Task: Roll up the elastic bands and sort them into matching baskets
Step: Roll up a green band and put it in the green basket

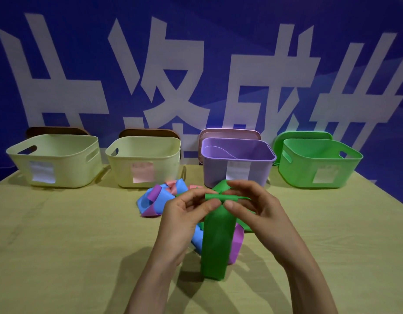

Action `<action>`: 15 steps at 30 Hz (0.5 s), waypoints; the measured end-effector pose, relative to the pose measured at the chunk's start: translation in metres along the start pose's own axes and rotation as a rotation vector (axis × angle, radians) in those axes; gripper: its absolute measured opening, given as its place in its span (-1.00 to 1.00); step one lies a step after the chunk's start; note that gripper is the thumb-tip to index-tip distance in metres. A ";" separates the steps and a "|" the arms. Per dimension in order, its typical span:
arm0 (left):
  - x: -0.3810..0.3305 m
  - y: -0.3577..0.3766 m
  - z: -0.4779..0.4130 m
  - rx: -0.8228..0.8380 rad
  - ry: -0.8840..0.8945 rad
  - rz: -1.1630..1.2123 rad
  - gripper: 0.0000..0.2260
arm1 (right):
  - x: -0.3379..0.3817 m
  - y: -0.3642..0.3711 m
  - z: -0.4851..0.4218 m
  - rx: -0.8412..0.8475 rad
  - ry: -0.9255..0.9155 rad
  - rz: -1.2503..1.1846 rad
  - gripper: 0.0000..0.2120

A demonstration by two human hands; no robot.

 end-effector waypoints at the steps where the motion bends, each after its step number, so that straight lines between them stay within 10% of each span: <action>1: -0.001 0.000 0.000 0.005 0.011 -0.012 -0.77 | 0.000 0.001 0.000 0.001 0.006 0.015 -0.74; 15: 0.004 0.006 0.004 0.073 -0.097 -0.092 -0.84 | 0.011 -0.007 0.000 -0.071 -0.085 -0.067 -0.83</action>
Point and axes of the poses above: each hand's wrist, its own z-axis away from the middle knuckle, its own y-axis out of the palm, x = y × z, the point moved 8 cm from there along -z, towards the middle knuckle, and after that the axes turned 1 degree about -x, right-handed, at the moved point
